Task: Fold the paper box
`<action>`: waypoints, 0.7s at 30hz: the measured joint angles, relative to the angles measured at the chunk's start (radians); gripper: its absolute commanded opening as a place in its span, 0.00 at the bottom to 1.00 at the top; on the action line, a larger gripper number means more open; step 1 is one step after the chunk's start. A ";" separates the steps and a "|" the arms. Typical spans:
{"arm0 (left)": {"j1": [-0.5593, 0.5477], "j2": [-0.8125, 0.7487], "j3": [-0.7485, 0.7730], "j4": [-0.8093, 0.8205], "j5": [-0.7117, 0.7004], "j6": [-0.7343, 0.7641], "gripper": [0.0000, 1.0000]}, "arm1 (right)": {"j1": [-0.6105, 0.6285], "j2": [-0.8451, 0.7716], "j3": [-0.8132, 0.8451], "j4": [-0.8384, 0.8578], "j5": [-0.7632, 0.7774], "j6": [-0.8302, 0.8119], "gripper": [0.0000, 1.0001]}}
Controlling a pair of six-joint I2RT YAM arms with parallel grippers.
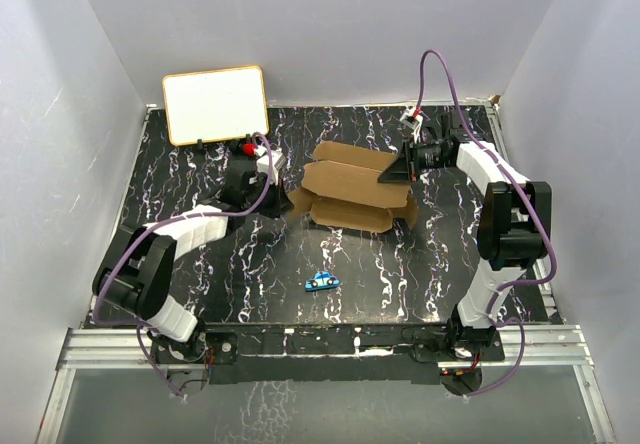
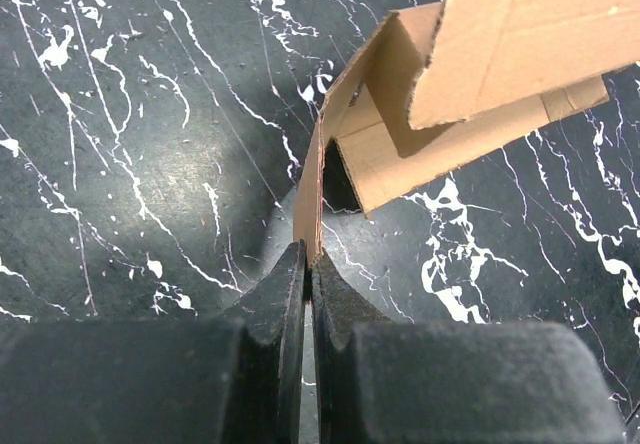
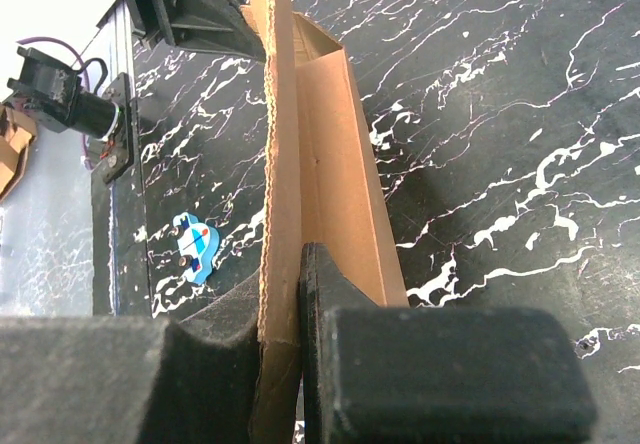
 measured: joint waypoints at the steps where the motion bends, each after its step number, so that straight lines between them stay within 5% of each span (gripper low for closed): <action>1: -0.002 -0.009 -0.009 0.005 -0.003 0.003 0.00 | 0.001 0.000 0.000 0.001 0.000 0.001 0.08; 21: -0.009 -0.037 -0.041 0.036 -0.008 0.021 0.00 | -0.003 -0.032 -0.022 0.021 -0.015 -0.001 0.08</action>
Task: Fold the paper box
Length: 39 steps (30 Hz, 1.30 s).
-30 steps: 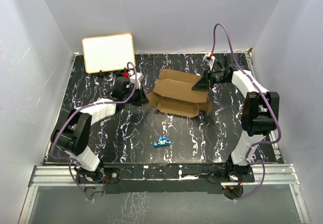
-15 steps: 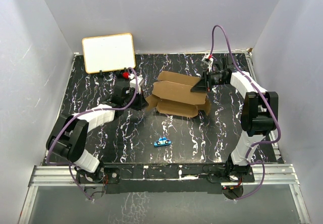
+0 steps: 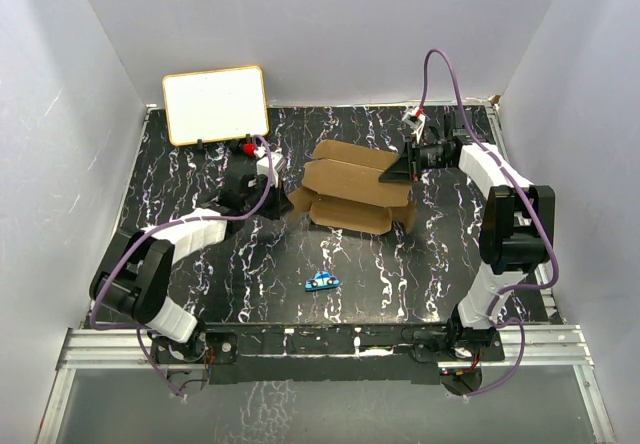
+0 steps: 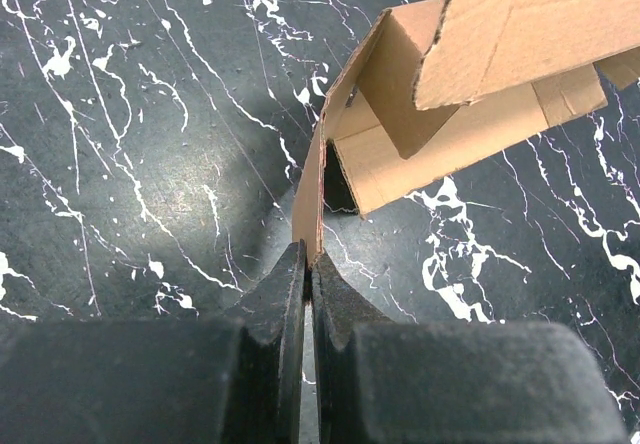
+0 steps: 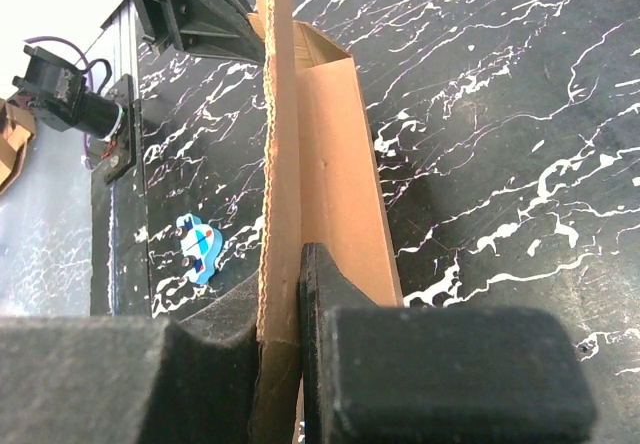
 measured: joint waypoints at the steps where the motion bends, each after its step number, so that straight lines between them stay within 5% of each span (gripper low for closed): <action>1: 0.000 -0.002 0.000 0.000 -0.001 0.002 0.00 | -0.002 -0.002 0.000 0.000 -0.004 0.000 0.08; 15: -0.003 -0.028 -0.032 0.011 -0.015 0.024 0.00 | -0.011 -0.010 -0.026 0.001 -0.045 -0.008 0.08; 33: -0.002 -0.102 -0.034 0.008 -0.026 -0.029 0.52 | -0.013 -0.010 -0.032 0.008 -0.045 -0.022 0.08; 39: 0.073 -0.215 -0.054 0.002 -0.025 -0.102 0.52 | -0.013 -0.011 -0.032 0.006 -0.045 -0.027 0.08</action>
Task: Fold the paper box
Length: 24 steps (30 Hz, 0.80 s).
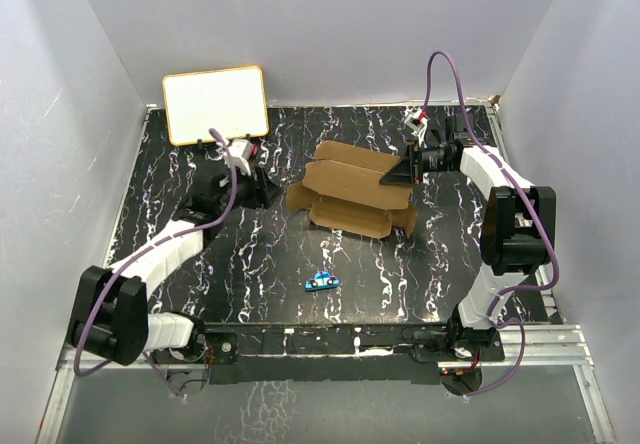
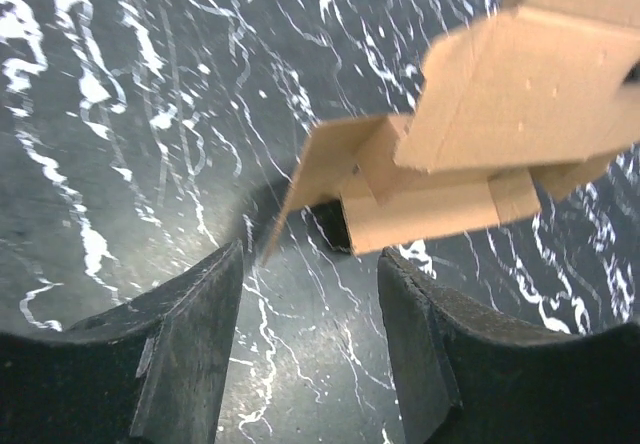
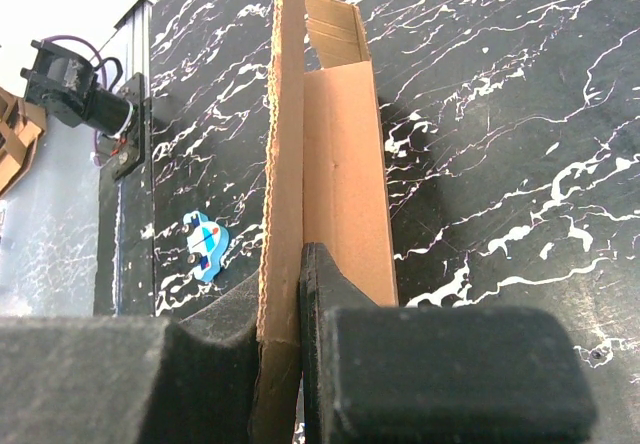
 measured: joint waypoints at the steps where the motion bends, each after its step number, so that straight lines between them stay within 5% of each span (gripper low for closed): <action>1: 0.022 -0.018 -0.002 0.005 0.002 -0.017 0.48 | 0.000 0.000 0.000 0.000 0.000 -0.002 0.08; 9: 0.134 0.083 0.032 0.081 0.067 -0.118 0.33 | 0.000 0.000 0.000 -0.007 -0.001 -0.020 0.08; 24: 0.091 0.534 0.228 0.240 0.246 -0.113 0.34 | 0.000 0.000 0.000 -0.010 -0.007 -0.025 0.08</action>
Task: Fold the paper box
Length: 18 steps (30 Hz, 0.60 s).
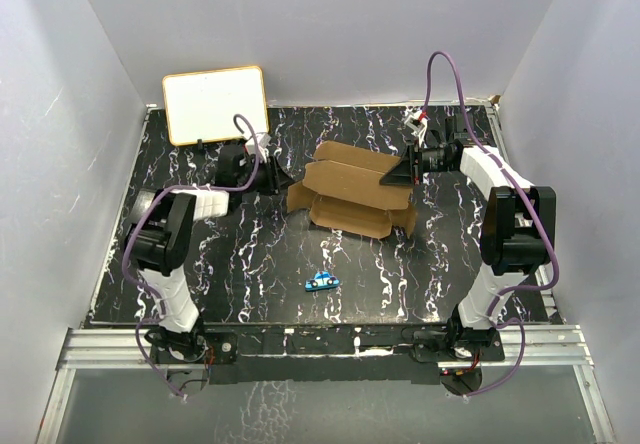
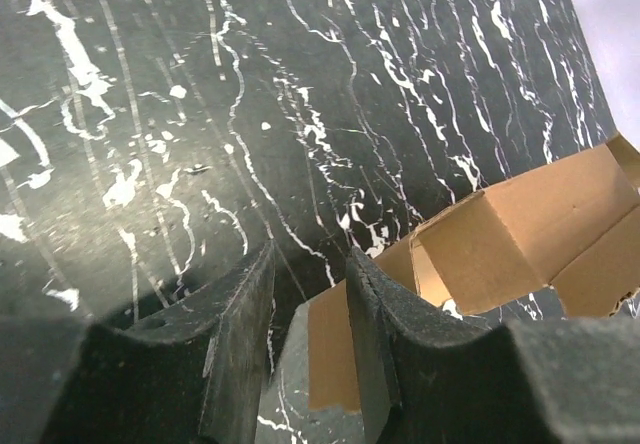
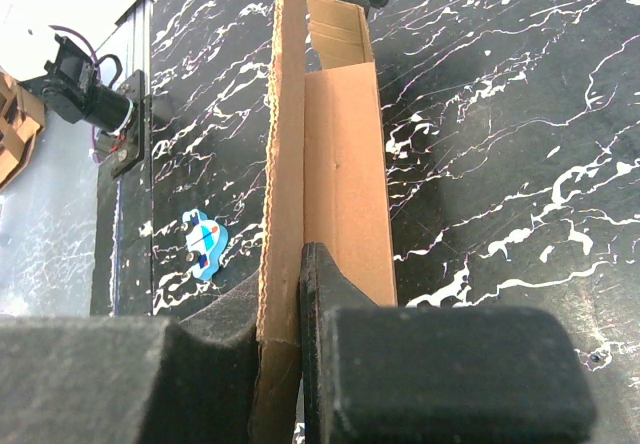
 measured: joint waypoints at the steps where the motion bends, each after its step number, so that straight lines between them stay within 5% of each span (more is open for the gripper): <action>1: -0.005 0.013 0.003 0.014 0.016 0.003 0.34 | 0.000 0.000 0.000 0.000 0.000 0.000 0.08; 18: -0.078 0.007 -0.171 0.225 0.166 0.030 0.36 | 0.000 0.000 0.000 -0.001 0.000 -0.002 0.08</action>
